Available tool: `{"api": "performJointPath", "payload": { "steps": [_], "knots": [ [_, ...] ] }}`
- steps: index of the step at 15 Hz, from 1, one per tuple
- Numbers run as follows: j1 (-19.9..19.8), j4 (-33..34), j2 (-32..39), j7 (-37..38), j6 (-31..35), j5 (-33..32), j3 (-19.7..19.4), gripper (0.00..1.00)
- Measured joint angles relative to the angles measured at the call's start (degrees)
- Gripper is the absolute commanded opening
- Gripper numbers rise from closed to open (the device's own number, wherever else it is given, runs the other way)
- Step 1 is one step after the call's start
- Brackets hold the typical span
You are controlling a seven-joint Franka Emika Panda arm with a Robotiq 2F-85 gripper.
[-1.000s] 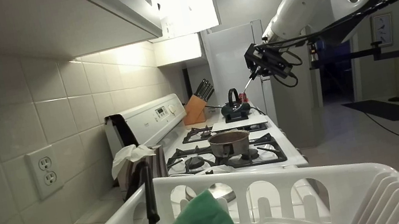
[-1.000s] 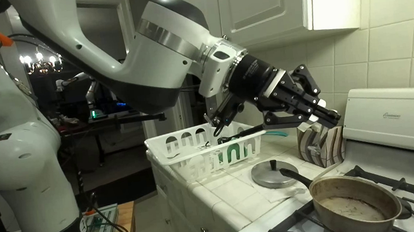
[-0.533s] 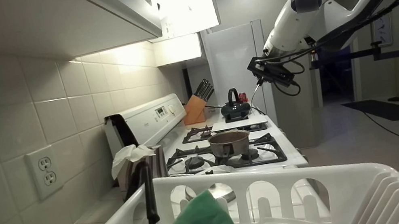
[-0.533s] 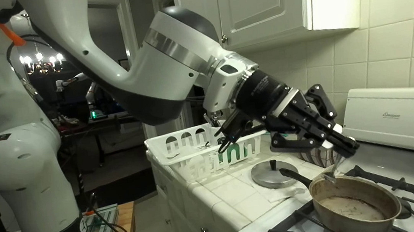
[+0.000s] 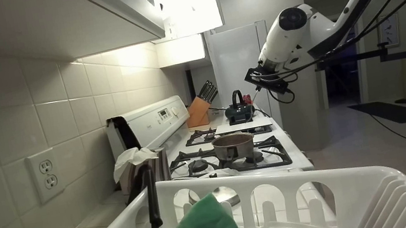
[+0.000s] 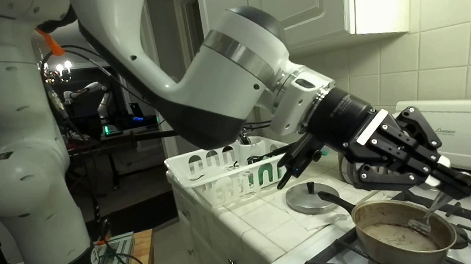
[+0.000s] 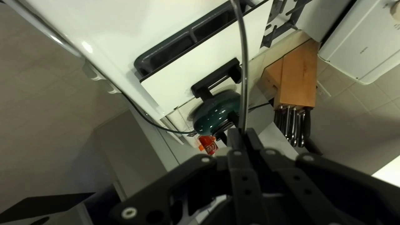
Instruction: Use the fork to remove the green cloth from the pot, put the green cloth in the white drying rack and put the fork back in the pot
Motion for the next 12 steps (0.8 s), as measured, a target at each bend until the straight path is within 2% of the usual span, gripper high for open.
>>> {"api": "performJointPath", "payload": {
  "steps": [5,12],
  "knots": [
    [-2.0,6.5,5.7,0.0,14.2,1.9,0.0,0.01],
    [-9.3,9.3,13.1,0.0,30.5,3.7,0.5,0.01]
  ]
}}
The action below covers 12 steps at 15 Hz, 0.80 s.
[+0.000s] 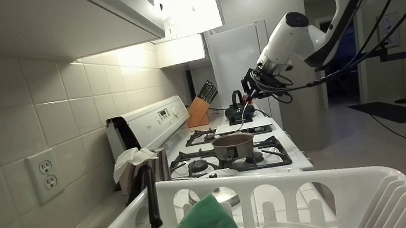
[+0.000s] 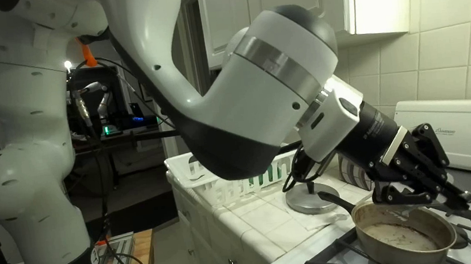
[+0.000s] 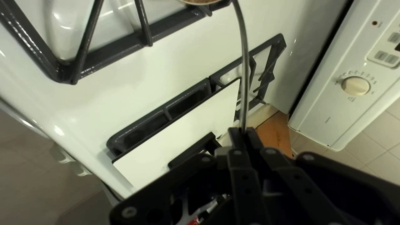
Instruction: Use the fork to remove the green cloth from the pot, put the green cloth in the white drying rack and put the fork back in the pot
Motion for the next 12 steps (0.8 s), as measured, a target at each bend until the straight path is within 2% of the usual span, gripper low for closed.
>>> {"api": "performJointPath", "payload": {
  "steps": [1,2,3,4,6,8,10,12],
  "knots": [
    [-2.6,0.0,0.7,-2.5,0.8,3.2,2.2,0.01],
    [-6.3,-0.2,1.3,-6.8,0.8,8.0,6.1,0.01],
    [-8.1,0.1,2.2,-7.8,1.5,9.4,7.6,0.01],
    [-8.4,0.7,3.2,-7.4,2.2,9.5,7.6,0.01],
    [-11.1,1.3,4.7,-11.0,2.5,13.8,10.8,0.01],
    [-11.0,2.4,6.7,-10.8,3.4,13.8,11.1,0.01],
    [-13.3,2.9,8.4,-14.5,3.4,17.8,14.6,0.01],
    [-13.2,3.5,10.4,-14.5,3.7,17.8,14.9,0.01]
  ]
}}
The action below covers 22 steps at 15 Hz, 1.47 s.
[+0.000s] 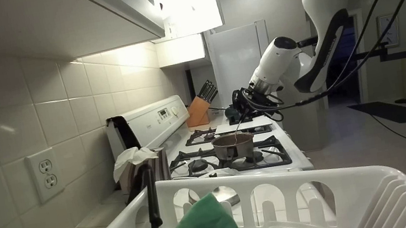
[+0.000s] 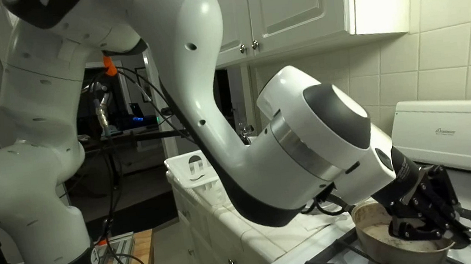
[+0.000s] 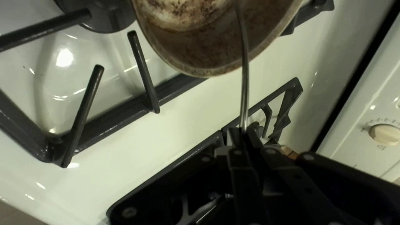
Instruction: Use the fork to remove the green cloth from the pot, put the green cloth in the white drying rack and put the fork back in the pot
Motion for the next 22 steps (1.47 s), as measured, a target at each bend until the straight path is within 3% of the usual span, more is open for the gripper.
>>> {"api": "performJointPath", "payload": {
  "steps": [4,5,6,16,19,22],
  "knots": [
    [-0.1,1.1,2.4,0.5,0.3,0.2,0.2,0.01],
    [-0.1,1.3,2.6,0.6,0.4,0.2,0.2,0.31],
    [-0.2,1.4,2.7,0.7,0.5,0.2,0.2,0.32],
    [0.2,0.3,2.0,0.7,-0.8,-0.1,0.0,0.98],
    [2.6,-3.7,-4.0,-0.6,-8.3,-3.1,-0.8,1.00],
    [6.3,-12.5,-13.1,-9.1,-18.2,-4.6,-0.9,1.00]
  ]
}}
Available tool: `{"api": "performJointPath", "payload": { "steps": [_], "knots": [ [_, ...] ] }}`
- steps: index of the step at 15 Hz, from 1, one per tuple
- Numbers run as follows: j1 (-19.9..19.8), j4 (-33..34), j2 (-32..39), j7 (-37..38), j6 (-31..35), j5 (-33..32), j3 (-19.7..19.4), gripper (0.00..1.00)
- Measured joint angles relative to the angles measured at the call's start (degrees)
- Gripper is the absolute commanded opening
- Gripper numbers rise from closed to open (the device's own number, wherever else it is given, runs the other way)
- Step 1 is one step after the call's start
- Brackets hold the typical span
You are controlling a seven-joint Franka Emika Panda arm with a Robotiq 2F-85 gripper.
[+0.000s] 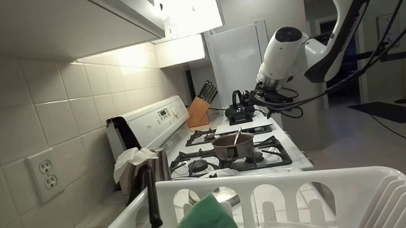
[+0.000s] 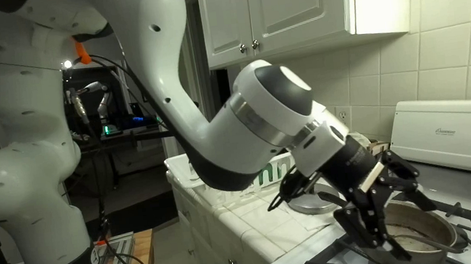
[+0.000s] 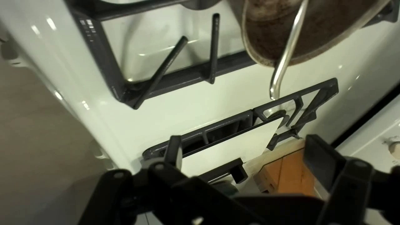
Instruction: Use the fork to remove the green cloth from the pot, put the green cloth in the white drying rack and put the fork back in the pot
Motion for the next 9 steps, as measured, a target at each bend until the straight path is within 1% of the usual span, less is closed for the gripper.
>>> {"api": "performJointPath", "payload": {
  "steps": [3,4,6,7,9],
  "knots": [
    [3.1,-9.4,-9.0,-11.8,-8.4,0.7,0.6,1.00],
    [2.7,-12.2,-12.0,-15.7,-11.2,1.1,2.5,1.00],
    [0.9,-17.3,-17.7,-23.3,-16.4,2.5,8.0,1.00],
    [0.5,-19.4,-20.4,-27.3,-18.8,3.9,10.4,1.00],
    [0.4,-22.6,-25.5,-34.8,-25.5,8.0,15.3,1.00]
  ]
}}
